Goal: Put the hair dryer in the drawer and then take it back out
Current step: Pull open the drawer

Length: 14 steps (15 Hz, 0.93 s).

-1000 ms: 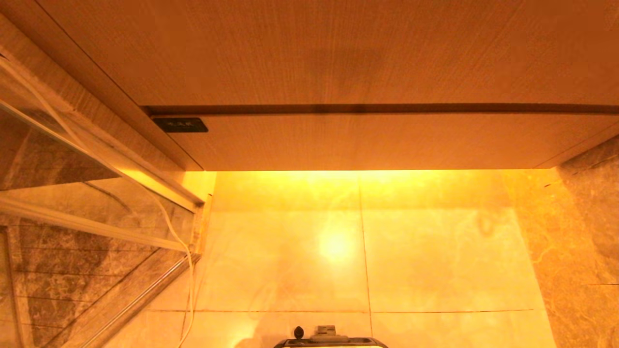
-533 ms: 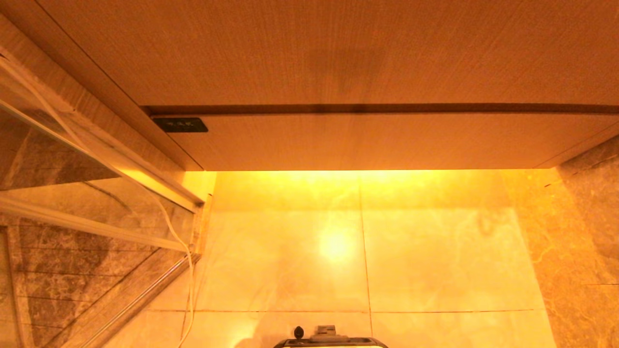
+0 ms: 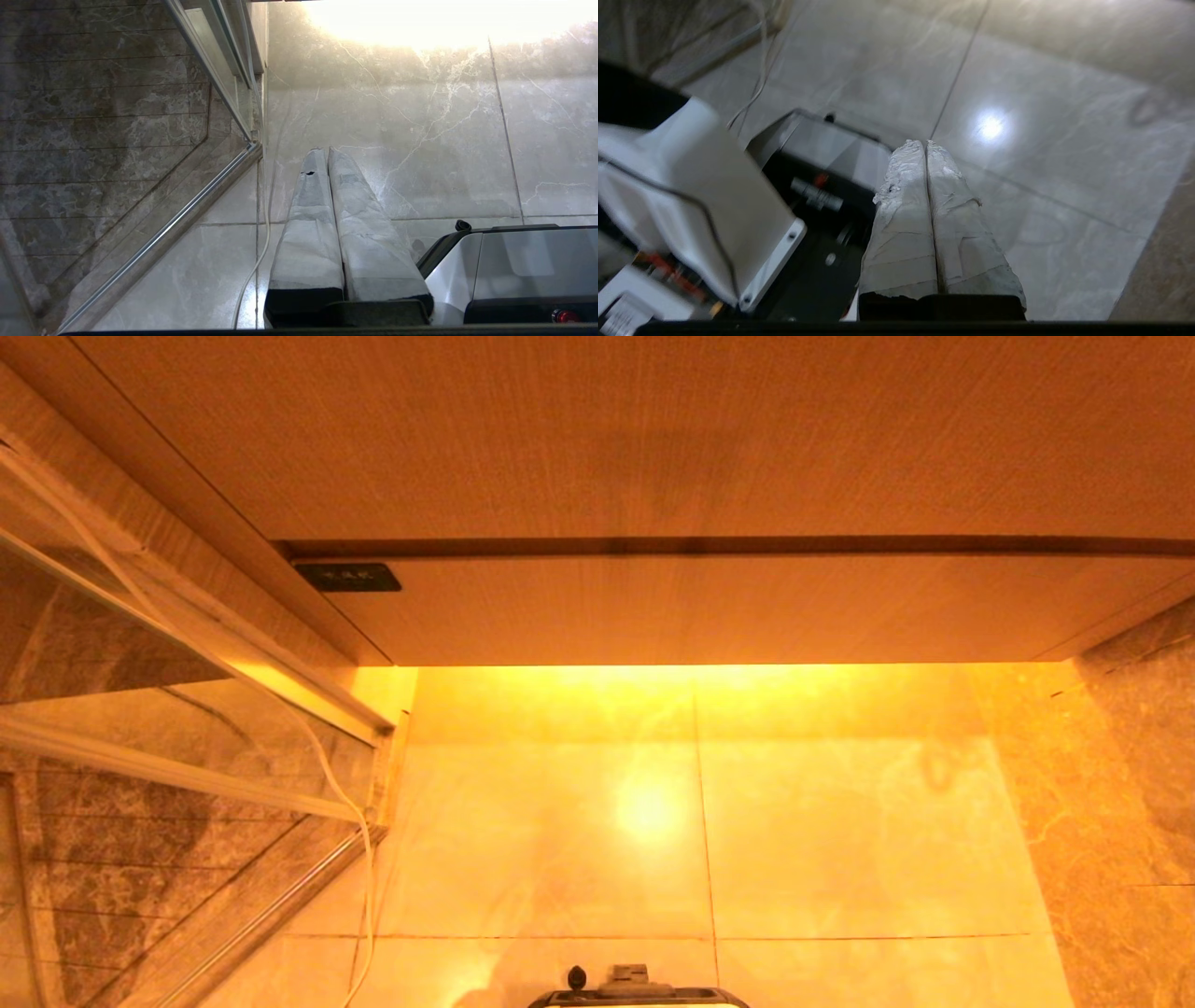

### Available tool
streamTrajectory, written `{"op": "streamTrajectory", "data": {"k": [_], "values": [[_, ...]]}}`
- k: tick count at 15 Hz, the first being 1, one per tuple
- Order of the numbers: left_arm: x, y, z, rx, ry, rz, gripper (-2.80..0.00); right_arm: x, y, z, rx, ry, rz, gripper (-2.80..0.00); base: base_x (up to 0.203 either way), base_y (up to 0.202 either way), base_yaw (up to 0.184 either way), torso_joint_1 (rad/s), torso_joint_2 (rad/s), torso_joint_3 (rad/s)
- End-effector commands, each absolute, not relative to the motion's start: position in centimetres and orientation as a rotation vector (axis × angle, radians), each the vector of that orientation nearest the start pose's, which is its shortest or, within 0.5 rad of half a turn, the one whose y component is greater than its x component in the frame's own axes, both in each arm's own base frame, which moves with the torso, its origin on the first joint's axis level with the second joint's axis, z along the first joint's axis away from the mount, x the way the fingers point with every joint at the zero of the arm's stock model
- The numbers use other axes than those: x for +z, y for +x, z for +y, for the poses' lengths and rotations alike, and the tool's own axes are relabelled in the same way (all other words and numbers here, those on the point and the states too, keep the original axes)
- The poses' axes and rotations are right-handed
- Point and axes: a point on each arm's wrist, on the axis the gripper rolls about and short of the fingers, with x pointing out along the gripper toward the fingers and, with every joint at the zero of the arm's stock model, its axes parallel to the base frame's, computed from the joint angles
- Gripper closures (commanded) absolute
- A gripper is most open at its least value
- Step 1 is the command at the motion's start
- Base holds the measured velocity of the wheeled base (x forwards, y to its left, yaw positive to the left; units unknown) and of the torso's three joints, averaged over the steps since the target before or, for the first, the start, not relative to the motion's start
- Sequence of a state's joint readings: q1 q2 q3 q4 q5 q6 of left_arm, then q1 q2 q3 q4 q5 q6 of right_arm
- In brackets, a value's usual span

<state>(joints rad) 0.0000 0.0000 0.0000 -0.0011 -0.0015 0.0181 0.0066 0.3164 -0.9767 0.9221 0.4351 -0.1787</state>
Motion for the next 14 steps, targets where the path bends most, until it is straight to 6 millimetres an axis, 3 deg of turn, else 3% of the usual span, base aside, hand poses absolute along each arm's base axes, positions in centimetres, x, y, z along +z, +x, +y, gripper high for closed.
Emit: {"op": "streamTrajectory", "data": {"k": [1, 3, 7, 8, 9, 11, 12, 14], "values": [[7.5, -2.3, 0.0, -0.002, 0.018, 0.000, 0.00, 25.6, -6.7, 1.0, 0.516, -0.123, 0.358, 0.00, 0.000, 0.000, 0.000, 0.000, 0.00, 0.000], [7.5, -2.3, 0.0, -0.002, 0.018, 0.000, 0.00, 26.7, -4.9, 1.0, 0.549, -0.129, 0.416, 0.00, 0.000, 0.000, 0.000, 0.000, 0.00, 0.000], [7.5, -2.3, 0.0, -0.002, 0.018, 0.000, 0.00, 26.9, -4.8, 1.0, 0.562, -0.144, 0.414, 0.00, 0.000, 0.000, 0.000, 0.000, 0.00, 0.000], [7.5, -2.3, 0.0, -0.002, 0.018, 0.000, 0.00, 27.3, -3.9, 1.0, 0.586, -0.196, 0.420, 0.00, 0.000, 0.000, 0.000, 0.000, 0.00, 0.000], [7.5, -2.3, 0.0, -0.002, 0.018, 0.000, 0.00, 27.6, -2.3, 1.0, 0.615, -0.239, 0.453, 0.00, 0.000, 0.000, 0.000, 0.000, 0.00, 0.000], [7.5, -2.3, 0.0, -0.002, 0.018, 0.000, 0.00, 28.0, 2.8, 1.2, 0.694, -0.311, 0.571, 0.00, 0.000, 0.000, 0.000, 0.000, 0.00, 0.000], [7.5, -2.3, 0.0, -0.002, 0.018, 0.000, 0.00, 28.0, 4.2, 1.2, 0.727, -0.352, 0.590, 0.00, 0.000, 0.000, 0.000, 0.000, 0.00, 0.000], [7.5, -2.3, 0.0, -0.002, 0.018, 0.000, 0.00, 28.1, 4.8, 1.3, 0.756, -0.393, 0.582, 0.00, 0.000, 0.000, 0.000, 0.000, 0.00, 0.000]]}}
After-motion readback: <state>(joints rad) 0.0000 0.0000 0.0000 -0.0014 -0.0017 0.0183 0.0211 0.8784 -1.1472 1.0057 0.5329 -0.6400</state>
